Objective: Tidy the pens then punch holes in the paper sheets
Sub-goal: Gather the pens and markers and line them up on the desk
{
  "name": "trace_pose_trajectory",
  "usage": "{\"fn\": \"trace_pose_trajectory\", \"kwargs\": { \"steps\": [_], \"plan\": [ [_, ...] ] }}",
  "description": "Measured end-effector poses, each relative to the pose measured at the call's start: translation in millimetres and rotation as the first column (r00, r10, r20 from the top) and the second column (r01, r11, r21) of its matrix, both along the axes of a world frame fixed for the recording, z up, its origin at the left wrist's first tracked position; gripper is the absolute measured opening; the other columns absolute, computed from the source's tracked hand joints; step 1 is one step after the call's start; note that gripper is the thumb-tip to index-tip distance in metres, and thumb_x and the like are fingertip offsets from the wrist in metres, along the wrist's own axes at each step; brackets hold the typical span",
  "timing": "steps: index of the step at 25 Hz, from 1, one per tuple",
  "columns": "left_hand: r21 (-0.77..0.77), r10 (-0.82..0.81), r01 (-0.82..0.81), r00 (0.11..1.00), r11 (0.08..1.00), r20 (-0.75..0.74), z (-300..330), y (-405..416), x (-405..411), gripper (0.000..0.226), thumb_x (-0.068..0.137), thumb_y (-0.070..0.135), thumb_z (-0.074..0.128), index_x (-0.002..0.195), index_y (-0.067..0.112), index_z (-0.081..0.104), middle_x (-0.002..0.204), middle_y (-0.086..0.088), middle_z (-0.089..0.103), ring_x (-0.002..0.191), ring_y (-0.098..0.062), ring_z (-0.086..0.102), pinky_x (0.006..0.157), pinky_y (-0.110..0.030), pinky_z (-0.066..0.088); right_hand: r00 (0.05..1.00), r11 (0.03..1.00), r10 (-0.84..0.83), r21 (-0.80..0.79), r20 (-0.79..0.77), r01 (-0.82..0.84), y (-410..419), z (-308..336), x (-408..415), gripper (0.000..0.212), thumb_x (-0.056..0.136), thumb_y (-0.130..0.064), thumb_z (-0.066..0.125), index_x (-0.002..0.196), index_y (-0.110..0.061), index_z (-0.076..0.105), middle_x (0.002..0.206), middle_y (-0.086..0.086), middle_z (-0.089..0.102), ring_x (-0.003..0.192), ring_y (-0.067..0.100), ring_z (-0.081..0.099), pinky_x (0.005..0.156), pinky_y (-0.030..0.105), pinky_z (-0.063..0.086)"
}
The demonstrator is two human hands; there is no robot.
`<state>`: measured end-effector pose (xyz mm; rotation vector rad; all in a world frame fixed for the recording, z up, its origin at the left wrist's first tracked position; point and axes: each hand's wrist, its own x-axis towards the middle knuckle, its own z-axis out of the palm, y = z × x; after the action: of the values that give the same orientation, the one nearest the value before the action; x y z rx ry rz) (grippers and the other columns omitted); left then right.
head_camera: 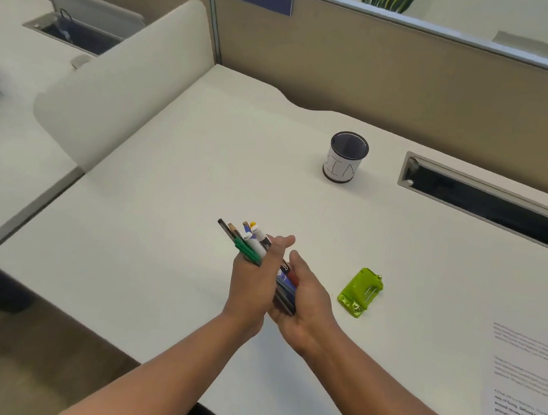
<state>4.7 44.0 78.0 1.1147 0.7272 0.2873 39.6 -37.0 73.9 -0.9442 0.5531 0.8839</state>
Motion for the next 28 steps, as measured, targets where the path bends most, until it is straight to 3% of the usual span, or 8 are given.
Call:
{"fn": "trace_pose_trajectory", "kwargs": {
  "steps": [5, 9, 12, 18, 20, 23, 25, 28],
  "plan": [
    [-0.183, 0.088, -0.089, 0.996, 0.979, -0.013, -8.3, 69.7, -0.3, 0.04, 0.085, 0.052, 0.075, 0.107, 0.019, 0.079, 0.105, -0.007, 0.075, 0.096, -0.026, 0.074, 0.088, -0.041, 0.062, 0.949, 0.962, 0.271, -0.01, 0.158, -0.273, 49.4, -2.5, 13.2, 0.037, 0.086, -0.034, 0.081, 0.113, -0.01, 0.073, 0.107, 0.01, 0.079, 0.089, 0.021, 0.077, 0.069, 0.026, 0.06],
    [-0.247, 0.113, -0.102, 0.993, 0.964, 0.028, -20.4, 129.3, -2.7, 0.038, 0.079, 0.042, 0.083, 0.101, 0.014, 0.071, 0.086, -0.002, 0.072, 0.081, -0.019, 0.07, 0.074, -0.034, 0.058, 0.833, 0.872, 0.484, -0.071, 0.266, -0.484, 97.6, -9.4, 34.3, 0.05, 0.072, -0.026, 0.087, 0.118, -0.011, 0.073, 0.107, 0.01, 0.077, 0.091, 0.023, 0.073, 0.062, 0.018, 0.057],
    [-0.375, 0.156, -0.129, 0.987, 0.918, 0.044, -29.7, 170.1, -3.3, 0.035, 0.08, 0.03, 0.082, 0.108, 0.016, 0.066, 0.088, -0.002, 0.07, 0.08, -0.018, 0.068, 0.068, -0.031, 0.053, 0.745, 0.807, 0.586, -0.149, 0.319, -0.571, 137.3, -16.7, 60.7, 0.04, 0.078, -0.017, 0.085, 0.116, -0.01, 0.074, 0.101, 0.012, 0.076, 0.077, 0.021, 0.071, 0.058, 0.017, 0.055],
    [-0.449, 0.391, -0.31, 0.915, 0.838, 0.1, -49.6, 244.2, -17.9, 0.045, 0.075, 0.024, 0.084, 0.111, 0.017, 0.058, 0.108, -0.01, 0.069, 0.1, -0.027, 0.068, 0.092, -0.043, 0.055, 0.477, 0.601, 0.785, -0.295, 0.396, -0.743, 211.3, -31.9, 107.9, 0.031, 0.083, -0.011, 0.083, 0.112, -0.015, 0.077, 0.099, 0.009, 0.076, 0.075, 0.02, 0.069, 0.061, 0.02, 0.055],
    [-0.295, 0.526, -0.491, 0.849, 0.819, 0.048, -55.8, 265.3, -25.0, 0.06, 0.071, 0.026, 0.088, 0.119, 0.015, 0.054, 0.114, -0.012, 0.067, 0.098, -0.023, 0.07, 0.091, -0.044, 0.059, 0.397, 0.541, 0.823, -0.348, 0.406, -0.765, 229.3, -36.3, 124.8, 0.026, 0.084, -0.011, 0.082, 0.108, -0.018, 0.078, 0.094, 0.006, 0.075, 0.075, 0.02, 0.068, 0.063, 0.021, 0.055],
    [0.411, 0.518, -0.462, 0.855, 0.786, -0.031, -69.0, 279.0, -32.3, 0.054, 0.077, 0.033, 0.089, 0.12, 0.03, 0.058, 0.122, 0.008, 0.062, 0.103, 0.005, 0.063, 0.093, -0.026, 0.056, 0.229, 0.424, 0.874, -0.442, 0.429, -0.791, 254.5, -45.2, 142.0, 0.025, 0.084, -0.009, 0.082, 0.106, -0.021, 0.079, 0.093, 0.004, 0.075, 0.077, 0.019, 0.069, 0.069, 0.025, 0.058],
    [0.836, 0.393, -0.114, 0.91, 0.537, -0.129, -84.3, 278.9, -30.5, 0.048, 0.089, 0.041, 0.076, 0.132, 0.029, 0.059, 0.133, 0.013, 0.059, 0.125, -0.003, 0.053, 0.105, -0.031, 0.045, 0.133, 0.37, 0.886, -0.505, 0.445, -0.78, 269.9, -50.9, 145.6, 0.027, 0.082, -0.008, 0.083, 0.106, -0.021, 0.079, 0.097, 0.005, 0.077, 0.083, 0.018, 0.072, 0.079, 0.032, 0.062],
    [0.933, 0.29, 0.327, 0.888, 0.152, -0.358, -105.7, 277.3, -23.1, 0.049, 0.102, 0.044, 0.046, 0.145, 0.024, 0.056, 0.144, -0.001, 0.061, 0.138, -0.03, 0.05, 0.109, -0.046, 0.037, -0.085, 0.293, 0.876, -0.663, 0.476, -0.689, 288.1, -56.5, 149.9, 0.033, 0.081, -0.016, 0.086, 0.112, -0.022, 0.077, 0.106, -0.001, 0.077, 0.095, 0.013, 0.073, 0.089, 0.031, 0.059]
  ]
}}
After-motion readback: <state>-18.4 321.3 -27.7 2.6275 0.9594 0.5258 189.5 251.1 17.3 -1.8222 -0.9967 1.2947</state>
